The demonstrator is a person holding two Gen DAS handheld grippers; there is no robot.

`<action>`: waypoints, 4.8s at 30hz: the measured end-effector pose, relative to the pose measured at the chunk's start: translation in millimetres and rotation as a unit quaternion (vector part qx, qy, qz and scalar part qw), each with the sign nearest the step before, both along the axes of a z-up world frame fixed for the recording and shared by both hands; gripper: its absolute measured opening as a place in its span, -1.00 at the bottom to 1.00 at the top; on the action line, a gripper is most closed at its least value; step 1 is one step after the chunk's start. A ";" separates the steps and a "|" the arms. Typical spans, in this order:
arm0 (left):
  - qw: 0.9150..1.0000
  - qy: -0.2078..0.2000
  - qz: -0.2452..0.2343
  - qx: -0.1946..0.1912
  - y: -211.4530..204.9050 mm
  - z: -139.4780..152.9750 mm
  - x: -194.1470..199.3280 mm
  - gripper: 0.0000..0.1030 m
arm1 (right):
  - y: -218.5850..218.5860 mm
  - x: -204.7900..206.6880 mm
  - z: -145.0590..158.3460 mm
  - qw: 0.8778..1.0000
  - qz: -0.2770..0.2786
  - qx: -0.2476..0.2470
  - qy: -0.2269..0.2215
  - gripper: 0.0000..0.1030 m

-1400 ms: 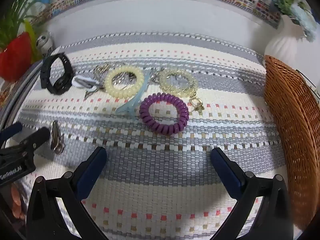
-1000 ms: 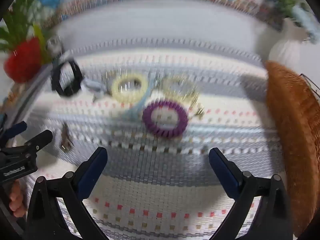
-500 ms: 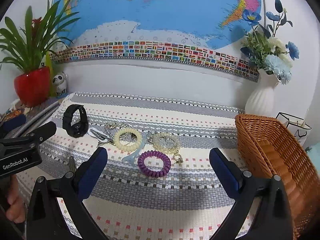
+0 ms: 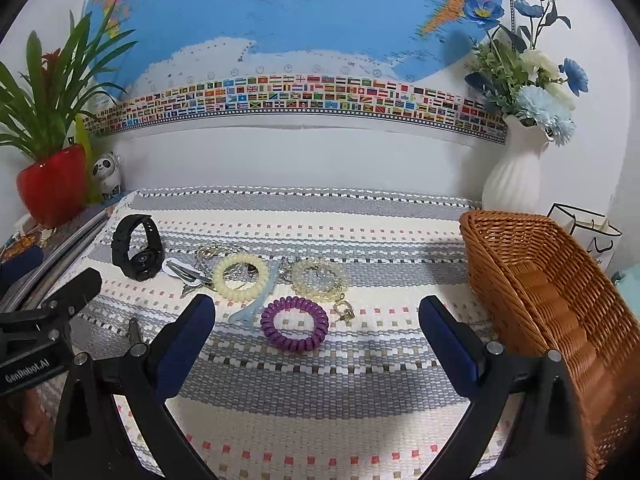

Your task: Organize jewelry

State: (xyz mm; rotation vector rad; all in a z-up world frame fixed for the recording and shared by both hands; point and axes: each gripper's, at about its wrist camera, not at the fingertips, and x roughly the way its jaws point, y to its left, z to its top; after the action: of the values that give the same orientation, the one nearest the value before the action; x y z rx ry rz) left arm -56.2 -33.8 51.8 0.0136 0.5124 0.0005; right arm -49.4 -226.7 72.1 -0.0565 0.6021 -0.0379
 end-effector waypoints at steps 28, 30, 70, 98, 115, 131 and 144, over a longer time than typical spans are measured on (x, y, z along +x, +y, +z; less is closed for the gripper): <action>1.000 0.013 -0.002 -0.009 5.4 -3.8 3.0 0.97 | -1.5 3.0 -1.1 1.000 -0.007 -0.008 0.004 0.98; 1.000 0.013 -0.002 -0.009 5.8 -3.8 3.0 0.97 | -1.3 3.0 -1.0 1.000 -0.006 -0.008 0.004 0.98; 0.981 0.142 -0.080 -0.107 47.5 24.7 43.8 0.97 | -16.3 7.9 3.5 0.996 0.053 0.057 0.043 0.72; 0.966 0.194 -0.118 -0.126 25.7 -11.0 117.3 0.45 | -35.1 78.2 -36.8 0.962 0.030 0.151 0.226 -0.31; 0.976 0.175 -0.108 -0.075 15.8 -14.2 115.3 -0.52 | -17.1 55.7 -35.8 0.978 0.051 0.075 0.190 -0.75; 0.966 0.092 -0.228 -0.074 -48.0 82.6 54.4 -0.52 | -80.5 -26.1 60.9 0.988 0.038 0.117 0.099 -0.75; 0.922 0.126 -0.360 -0.066 -229.0 123.4 66.1 -0.52 | -233.4 -38.9 60.3 0.980 -0.116 0.108 0.121 -0.75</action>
State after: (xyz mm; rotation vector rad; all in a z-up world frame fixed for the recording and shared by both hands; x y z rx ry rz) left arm 9.9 -262.8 175.2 0.0697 0.7405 -0.7667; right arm -88.3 -460.1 132.4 0.2229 0.8520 -0.1945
